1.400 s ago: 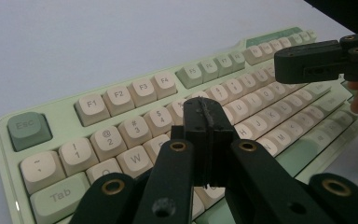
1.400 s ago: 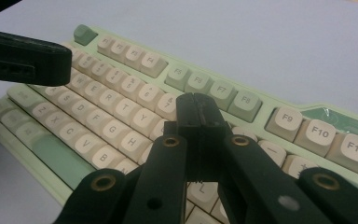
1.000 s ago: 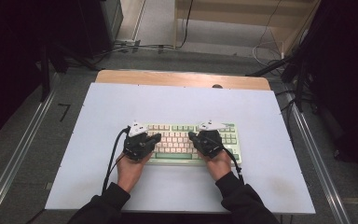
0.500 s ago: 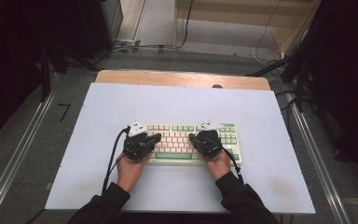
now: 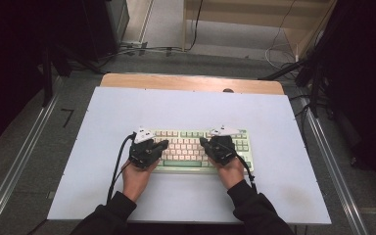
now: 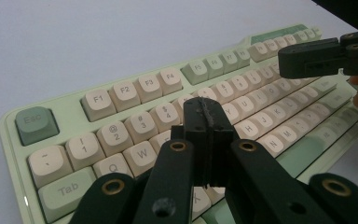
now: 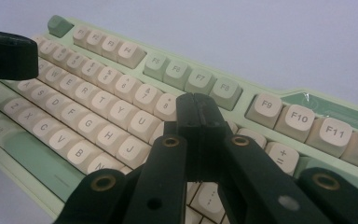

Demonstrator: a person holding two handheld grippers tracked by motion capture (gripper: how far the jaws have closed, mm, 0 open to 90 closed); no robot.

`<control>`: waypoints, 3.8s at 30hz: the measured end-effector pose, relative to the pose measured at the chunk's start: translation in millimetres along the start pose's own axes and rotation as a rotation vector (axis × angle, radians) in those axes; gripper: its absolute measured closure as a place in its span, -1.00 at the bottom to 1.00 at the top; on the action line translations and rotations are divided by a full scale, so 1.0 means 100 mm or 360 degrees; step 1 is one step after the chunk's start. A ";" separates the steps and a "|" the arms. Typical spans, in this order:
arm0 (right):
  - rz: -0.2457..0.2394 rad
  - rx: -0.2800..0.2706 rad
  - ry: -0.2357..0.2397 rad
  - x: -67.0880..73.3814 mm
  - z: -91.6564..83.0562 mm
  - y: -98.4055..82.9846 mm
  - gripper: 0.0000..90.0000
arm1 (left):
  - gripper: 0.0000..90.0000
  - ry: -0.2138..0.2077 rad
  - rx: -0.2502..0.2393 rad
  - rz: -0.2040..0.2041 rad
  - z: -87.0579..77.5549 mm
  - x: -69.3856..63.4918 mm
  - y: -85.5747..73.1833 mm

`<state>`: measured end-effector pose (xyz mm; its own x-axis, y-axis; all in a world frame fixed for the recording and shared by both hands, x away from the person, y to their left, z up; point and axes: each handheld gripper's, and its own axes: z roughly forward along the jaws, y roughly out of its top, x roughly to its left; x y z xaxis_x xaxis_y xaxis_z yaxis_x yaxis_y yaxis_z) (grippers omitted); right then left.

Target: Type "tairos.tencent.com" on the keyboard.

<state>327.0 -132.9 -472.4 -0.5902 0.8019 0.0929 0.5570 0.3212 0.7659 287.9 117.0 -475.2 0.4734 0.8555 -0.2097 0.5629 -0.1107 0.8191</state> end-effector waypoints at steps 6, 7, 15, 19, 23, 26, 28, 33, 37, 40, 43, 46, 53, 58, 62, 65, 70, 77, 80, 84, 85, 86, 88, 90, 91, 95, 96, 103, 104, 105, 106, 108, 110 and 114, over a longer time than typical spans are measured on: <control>0.0005 -0.0038 -0.0003 -0.01 -0.04 0.01 0.94 | 1.00 0.0007 0.0013 0.0008 0.00 0.01 -0.02; 0.0007 -0.0040 -0.0002 -0.01 -0.05 0.01 0.94 | 1.00 0.0012 0.0015 0.0009 0.00 0.02 -0.02; 0.0011 -0.0044 0.0004 0.00 -0.06 0.01 0.94 | 1.00 0.0045 0.0064 0.0012 0.01 0.05 -0.07; 0.0008 -0.0045 0.0004 0.00 -0.06 0.01 0.94 | 1.00 0.0065 0.0102 0.0010 0.03 0.08 -0.09; 0.0009 -0.0043 0.0005 0.00 -0.06 0.01 0.94 | 1.00 0.0072 0.0107 0.0012 0.04 0.08 -0.10; 0.0009 -0.0042 0.0006 0.00 -0.06 0.01 0.94 | 1.00 0.0066 0.0119 0.0011 0.04 0.08 -0.10; 0.0008 -0.0043 0.0006 0.00 -0.06 0.01 0.94 | 1.00 0.0070 0.0129 0.0015 0.05 0.08 -0.11; 0.0008 -0.0043 0.0005 -0.01 -0.07 0.01 0.94 | 1.00 0.0079 0.0129 0.0020 0.04 0.09 -0.12; 0.0007 -0.0046 0.0006 -0.01 -0.07 0.02 0.94 | 1.00 0.0085 0.0142 0.0025 0.04 0.09 -0.12; 0.0007 -0.0048 0.0007 -0.01 -0.07 0.02 0.94 | 1.00 0.0087 0.0143 0.0028 0.04 0.09 -0.13; 0.0007 -0.0049 0.0007 -0.01 -0.08 0.02 0.94 | 1.00 0.0088 0.0143 0.0027 0.04 0.09 -0.13; 0.0006 -0.0050 0.0006 -0.01 -0.07 0.02 0.94 | 1.00 0.0088 0.0142 0.0027 0.04 0.09 -0.13; 0.0007 -0.0049 0.0004 -0.01 -0.08 0.02 0.94 | 1.00 0.0090 0.0145 0.0029 0.03 0.09 -0.13; 0.0006 -0.0048 0.0005 -0.01 -0.08 0.02 0.94 | 1.00 0.0093 0.0144 0.0034 0.03 0.09 -0.13; 0.0007 -0.0050 0.0004 -0.01 -0.08 0.02 0.94 | 1.00 0.0095 0.0144 0.0039 0.04 0.08 -0.13; 0.0007 -0.0049 0.0006 0.00 -0.08 0.02 0.94 | 1.00 0.0094 0.0143 0.0039 0.04 0.08 -0.13; 0.0005 -0.0046 0.0007 0.00 -0.08 0.02 0.94 | 1.00 0.0109 0.0175 0.0055 0.05 0.07 -0.14; 0.0008 -0.0050 0.0004 -0.01 -0.08 0.02 0.94 | 1.00 0.0089 0.0130 0.0051 0.01 0.07 -0.12; 0.0009 -0.0049 0.0006 -0.01 -0.09 0.02 0.94 | 1.00 0.0077 0.0087 0.0047 -0.02 0.06 -0.10; 0.0008 -0.0053 0.0013 0.00 -0.09 0.02 0.94 | 1.00 0.0080 0.0034 0.0038 -0.05 0.06 -0.09; 0.0007 -0.0053 0.0013 0.00 -0.10 0.02 0.94 | 1.00 0.0078 0.0026 0.0034 -0.05 0.07 -0.09; 0.0005 -0.0052 0.0014 -0.01 -0.10 0.02 0.94 | 1.00 0.0082 0.0022 0.0034 -0.06 0.07 -0.09; 0.0005 -0.0049 0.0013 -0.01 -0.11 0.01 0.94 | 1.00 0.0082 -0.0001 0.0021 -0.07 0.08 -0.09; 0.0000 -0.0046 0.0014 -0.01 -0.12 0.00 0.94 | 1.00 0.0078 -0.0026 0.0011 -0.09 0.09 -0.09; -0.0006 -0.0048 0.0015 -0.01 -0.12 0.00 0.94 | 1.00 0.0083 -0.0036 0.0011 -0.09 0.09 -0.09; 0.0002 -0.0035 0.0009 -0.03 -0.14 -0.02 0.94 | 1.00 0.0084 -0.0048 0.0010 -0.10 0.09 -0.09; 0.0000 -0.0034 0.0009 -0.03 -0.14 -0.03 0.94 | 1.00 0.0083 -0.0044 0.0008 -0.10 0.10 -0.09; -0.0011 -0.0011 0.0007 -0.04 -0.15 -0.08 0.94 | 1.00 0.0095 -0.0044 0.0007 -0.10 0.11 -0.09; -0.0009 -0.0006 0.0006 -0.04 -0.16 -0.09 0.94 | 1.00 0.0095 -0.0044 0.0004 -0.11 0.11 -0.09; -0.0006 -0.0006 0.0008 -0.04 -0.16 -0.10 0.94 | 1.00 0.0097 -0.0042 0.0003 -0.11 0.12 -0.09; -0.0005 0.0000 0.0009 -0.04 -0.16 -0.11 0.94 | 1.00 0.0098 -0.0044 0.0001 -0.11 0.12 -0.09; -0.0007 0.0013 0.0014 -0.04 -0.17 -0.12 0.94 | 1.00 0.0098 -0.0040 0.0003 -0.11 0.12 -0.10; -0.0016 0.0033 0.0018 -0.03 -0.16 -0.15 0.94 | 1.00 0.0096 -0.0037 0.0003 -0.11 0.12 -0.10; -0.0026 0.0057 0.0027 0.00 -0.17 -0.19 0.94 | 1.00 0.0099 -0.0038 -0.0001 -0.11 0.12 -0.10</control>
<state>306.3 -148.0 -475.9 -0.6090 0.7879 0.0917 0.5677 0.3522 0.7441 280.8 133.9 -480.2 0.4295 0.8856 -0.1769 0.5465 -0.0989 0.8316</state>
